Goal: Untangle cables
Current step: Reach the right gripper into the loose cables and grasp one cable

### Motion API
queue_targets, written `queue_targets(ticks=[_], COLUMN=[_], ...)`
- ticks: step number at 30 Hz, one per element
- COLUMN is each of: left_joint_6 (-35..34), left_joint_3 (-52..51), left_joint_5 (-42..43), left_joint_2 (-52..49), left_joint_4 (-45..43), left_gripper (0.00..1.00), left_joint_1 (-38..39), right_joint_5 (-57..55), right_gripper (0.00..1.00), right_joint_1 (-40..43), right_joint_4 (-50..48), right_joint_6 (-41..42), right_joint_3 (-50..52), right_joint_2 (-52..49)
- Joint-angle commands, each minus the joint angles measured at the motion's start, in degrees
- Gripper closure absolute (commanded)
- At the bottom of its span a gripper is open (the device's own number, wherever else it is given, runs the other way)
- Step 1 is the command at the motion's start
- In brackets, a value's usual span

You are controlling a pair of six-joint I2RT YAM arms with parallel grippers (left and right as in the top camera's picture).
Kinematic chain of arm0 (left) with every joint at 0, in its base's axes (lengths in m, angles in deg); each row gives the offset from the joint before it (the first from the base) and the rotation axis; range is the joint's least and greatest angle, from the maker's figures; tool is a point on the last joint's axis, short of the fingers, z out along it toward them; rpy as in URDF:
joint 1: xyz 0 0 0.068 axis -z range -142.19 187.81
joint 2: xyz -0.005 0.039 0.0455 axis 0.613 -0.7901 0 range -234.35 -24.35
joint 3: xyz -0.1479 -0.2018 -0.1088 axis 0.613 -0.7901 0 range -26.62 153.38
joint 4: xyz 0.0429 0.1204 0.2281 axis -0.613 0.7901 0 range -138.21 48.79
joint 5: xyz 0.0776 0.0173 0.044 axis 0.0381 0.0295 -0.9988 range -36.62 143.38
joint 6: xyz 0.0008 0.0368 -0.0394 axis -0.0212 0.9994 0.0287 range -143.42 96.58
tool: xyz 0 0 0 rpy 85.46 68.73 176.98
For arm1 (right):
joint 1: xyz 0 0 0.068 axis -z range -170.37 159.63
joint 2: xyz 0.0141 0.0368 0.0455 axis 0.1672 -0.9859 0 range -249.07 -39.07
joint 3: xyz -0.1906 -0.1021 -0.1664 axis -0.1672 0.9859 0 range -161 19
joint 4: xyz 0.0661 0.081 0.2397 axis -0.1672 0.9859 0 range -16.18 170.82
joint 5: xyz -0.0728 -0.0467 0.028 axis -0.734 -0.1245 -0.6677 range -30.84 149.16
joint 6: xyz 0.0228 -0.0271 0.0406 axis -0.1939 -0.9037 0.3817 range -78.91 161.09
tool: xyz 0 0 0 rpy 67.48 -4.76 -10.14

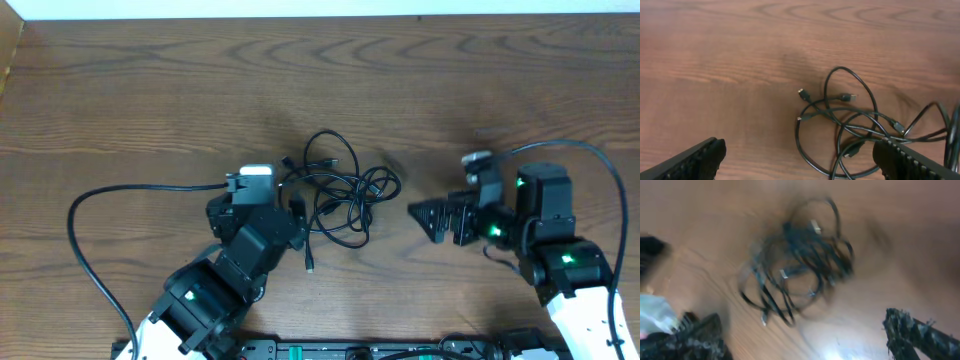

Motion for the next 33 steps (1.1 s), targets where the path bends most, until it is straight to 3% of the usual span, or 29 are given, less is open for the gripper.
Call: queue_targets(ticks=[1, 8, 12, 17, 25, 33], left_joint_6=[-3.3, 3.5, 8.9, 11.0, 11.4, 11.4], left_joint_3=[0.5, 0.5, 0.5, 0.5, 0.5, 0.5], left_joint_5=[5.0, 18.4, 32.0, 43.1, 46.3, 46.3], left_joint_2=[0.7, 0.8, 0.8, 0.8, 0.8, 0.8], left_joint_4=[0.2, 1.8, 2.2, 2.8, 3.0, 3.2], left_gripper=[0.02, 0.02, 0.02, 0.02, 0.02, 0.02], left_joint_1=[-2.1, -7.6, -14.1, -24.0, -28.8, -28.8], right_joint_5=[8.3, 9.7, 9.7, 8.0, -6.4, -11.0], right_gripper=[0.01, 0.01, 0.01, 0.1, 0.12, 0.31], right_joint_1=[0.5, 0.5, -0.5, -7.8, -18.3, -18.6], right_joint_4=[-4.0, -6.0, -8.0, -13.0, -13.4, -13.4], right_joint_6=[2.8, 11.0, 23.2, 28.8, 36.2, 41.1], right_joint_3=[-1.7, -1.6, -1.6, -1.6, -1.6, -1.6], right_joint_2=[0.1, -0.2, -1.2, -4.1, -9.9, -15.2])
